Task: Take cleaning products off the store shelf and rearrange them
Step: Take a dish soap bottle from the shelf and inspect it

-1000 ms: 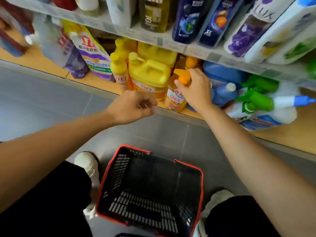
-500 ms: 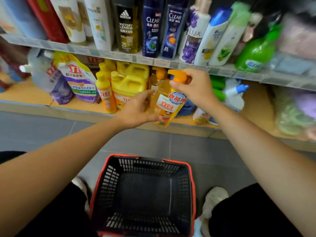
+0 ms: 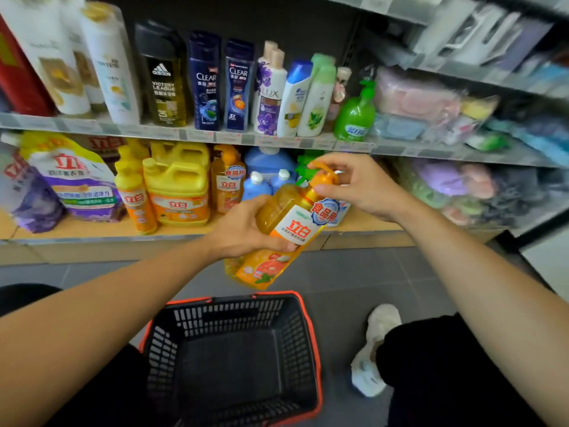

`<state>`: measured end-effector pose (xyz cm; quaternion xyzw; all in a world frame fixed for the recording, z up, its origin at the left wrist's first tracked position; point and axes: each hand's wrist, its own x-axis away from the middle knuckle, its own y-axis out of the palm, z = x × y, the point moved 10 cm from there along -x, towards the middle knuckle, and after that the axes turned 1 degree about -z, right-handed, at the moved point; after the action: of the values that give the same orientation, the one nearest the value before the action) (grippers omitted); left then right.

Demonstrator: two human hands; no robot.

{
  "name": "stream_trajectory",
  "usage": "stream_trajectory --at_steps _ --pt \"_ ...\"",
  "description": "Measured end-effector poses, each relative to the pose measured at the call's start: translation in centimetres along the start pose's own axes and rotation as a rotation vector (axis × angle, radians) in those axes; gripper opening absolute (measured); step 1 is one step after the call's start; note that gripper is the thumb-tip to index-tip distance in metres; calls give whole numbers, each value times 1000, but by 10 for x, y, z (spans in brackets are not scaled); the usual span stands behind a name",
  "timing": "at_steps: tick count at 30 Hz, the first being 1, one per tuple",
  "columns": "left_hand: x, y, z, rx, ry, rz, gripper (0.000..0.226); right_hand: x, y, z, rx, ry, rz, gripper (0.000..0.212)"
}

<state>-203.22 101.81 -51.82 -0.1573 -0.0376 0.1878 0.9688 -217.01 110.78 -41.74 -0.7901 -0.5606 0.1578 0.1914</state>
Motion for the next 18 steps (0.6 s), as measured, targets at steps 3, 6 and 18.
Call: stream_trajectory --at_steps 3,6,18 --pt "1 16 -2 -31 8 -130 76 22 1 22 -33 15 -33 28" --pt "5 31 -8 18 -43 -285 68 41 4 54 -303 36 3 30" --pt "21 63 -9 73 -66 -294 65 82 30 108 -818 63 308 28"
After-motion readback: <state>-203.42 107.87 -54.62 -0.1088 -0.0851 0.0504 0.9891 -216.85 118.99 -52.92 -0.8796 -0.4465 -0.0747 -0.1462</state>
